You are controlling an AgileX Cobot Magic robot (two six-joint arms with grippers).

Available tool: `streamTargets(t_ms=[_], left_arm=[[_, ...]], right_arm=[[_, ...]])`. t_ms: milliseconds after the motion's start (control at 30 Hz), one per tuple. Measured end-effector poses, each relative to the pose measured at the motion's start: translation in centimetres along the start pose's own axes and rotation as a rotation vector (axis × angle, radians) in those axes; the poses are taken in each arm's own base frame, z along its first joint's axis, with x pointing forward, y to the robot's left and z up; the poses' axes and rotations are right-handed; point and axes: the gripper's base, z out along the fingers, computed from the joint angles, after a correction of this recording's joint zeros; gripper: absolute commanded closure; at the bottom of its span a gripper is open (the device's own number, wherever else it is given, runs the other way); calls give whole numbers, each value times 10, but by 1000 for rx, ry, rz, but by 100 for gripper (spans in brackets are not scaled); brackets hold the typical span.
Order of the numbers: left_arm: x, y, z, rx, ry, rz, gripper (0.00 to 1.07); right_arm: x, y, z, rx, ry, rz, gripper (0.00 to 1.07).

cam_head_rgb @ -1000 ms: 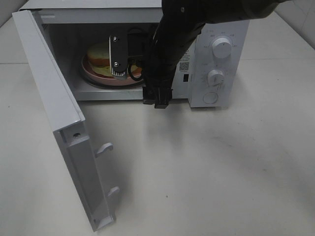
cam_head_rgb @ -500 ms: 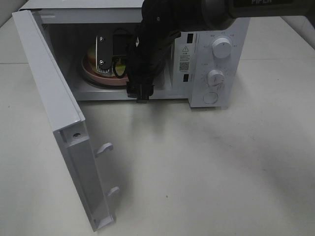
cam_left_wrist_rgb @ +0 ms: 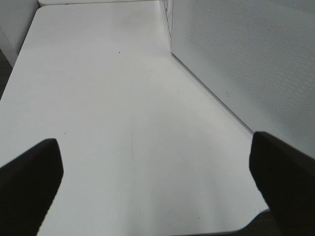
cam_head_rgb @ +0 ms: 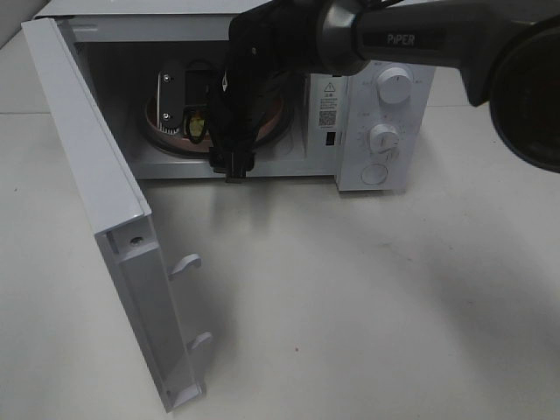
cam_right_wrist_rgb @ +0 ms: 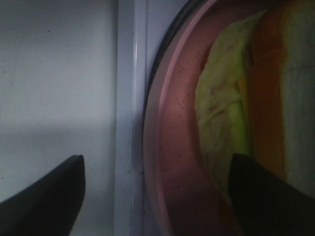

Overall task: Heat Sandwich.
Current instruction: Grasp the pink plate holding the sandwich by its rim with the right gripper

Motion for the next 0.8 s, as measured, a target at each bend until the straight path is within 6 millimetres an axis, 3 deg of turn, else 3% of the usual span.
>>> streamTargets(t_ms=[167, 233, 267, 367, 400, 433, 467, 800], left_arm=[[0, 0, 0, 0, 0, 0, 9], [0, 0, 0, 0, 0, 0, 9], [0, 0, 0, 0, 0, 0, 9], [0, 0, 0, 0, 0, 0, 9], [0, 0, 0, 0, 0, 0, 9], [0, 0, 0, 0, 0, 0, 9], [0, 0, 0, 0, 0, 0, 9], [0, 0, 0, 0, 0, 0, 9]], right_arm=[[0, 1, 12, -11, 8, 22, 34], [1, 3, 15, -20, 14, 31, 46], [1, 3, 15, -20, 14, 31, 46], [1, 3, 16, -22, 16, 42, 71], [1, 4, 16, -32, 24, 56, 95], [1, 4, 16, -32, 24, 56, 95], [2, 4, 16, -34, 27, 58, 107], [1, 3, 11, -46, 47, 53, 107]])
